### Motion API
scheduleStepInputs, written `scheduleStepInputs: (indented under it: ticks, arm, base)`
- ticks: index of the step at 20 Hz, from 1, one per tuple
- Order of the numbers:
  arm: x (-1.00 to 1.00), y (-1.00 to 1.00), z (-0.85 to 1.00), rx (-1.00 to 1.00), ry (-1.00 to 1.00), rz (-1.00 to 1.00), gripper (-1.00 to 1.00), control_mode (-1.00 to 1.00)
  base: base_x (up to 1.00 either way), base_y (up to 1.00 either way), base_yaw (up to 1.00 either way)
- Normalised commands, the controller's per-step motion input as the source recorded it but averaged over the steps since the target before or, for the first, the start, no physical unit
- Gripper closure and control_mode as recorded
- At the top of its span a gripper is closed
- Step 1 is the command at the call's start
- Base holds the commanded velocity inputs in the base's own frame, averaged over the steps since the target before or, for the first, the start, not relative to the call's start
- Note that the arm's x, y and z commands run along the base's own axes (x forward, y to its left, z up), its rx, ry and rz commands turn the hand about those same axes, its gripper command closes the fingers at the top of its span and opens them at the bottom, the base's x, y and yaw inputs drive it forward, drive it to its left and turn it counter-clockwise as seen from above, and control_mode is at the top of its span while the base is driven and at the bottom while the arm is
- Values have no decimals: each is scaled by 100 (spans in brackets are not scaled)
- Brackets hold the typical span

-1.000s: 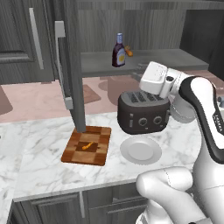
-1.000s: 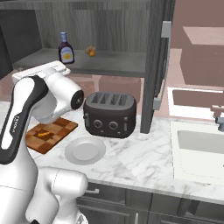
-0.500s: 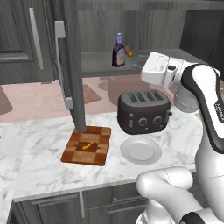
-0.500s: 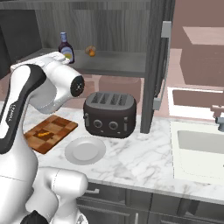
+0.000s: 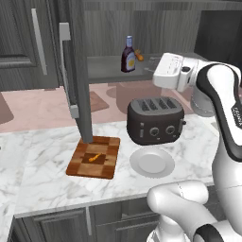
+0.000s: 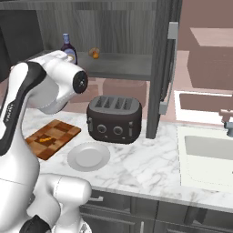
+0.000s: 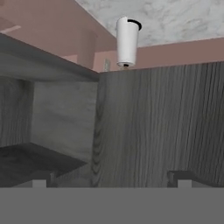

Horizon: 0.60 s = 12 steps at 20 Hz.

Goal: Pick the shrimp from the plate and place it on the cutting board. Then pick the condiment bottle from the cabinet and place it next to the cutting board.

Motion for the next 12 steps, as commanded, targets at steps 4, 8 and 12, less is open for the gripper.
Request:
scheduleStepInputs:
  ticks: [4,8,12]
  arm:
    - [9,0,0,-6,0,-1,-100,-100]
    - [15,-1,0,-3,0,-1,-100,-100]
    - [17,-5,0,0,0,-2,-100,-100]
  base:
    - [0,0,0]
    - [0,0,0]
    - [0,0,0]
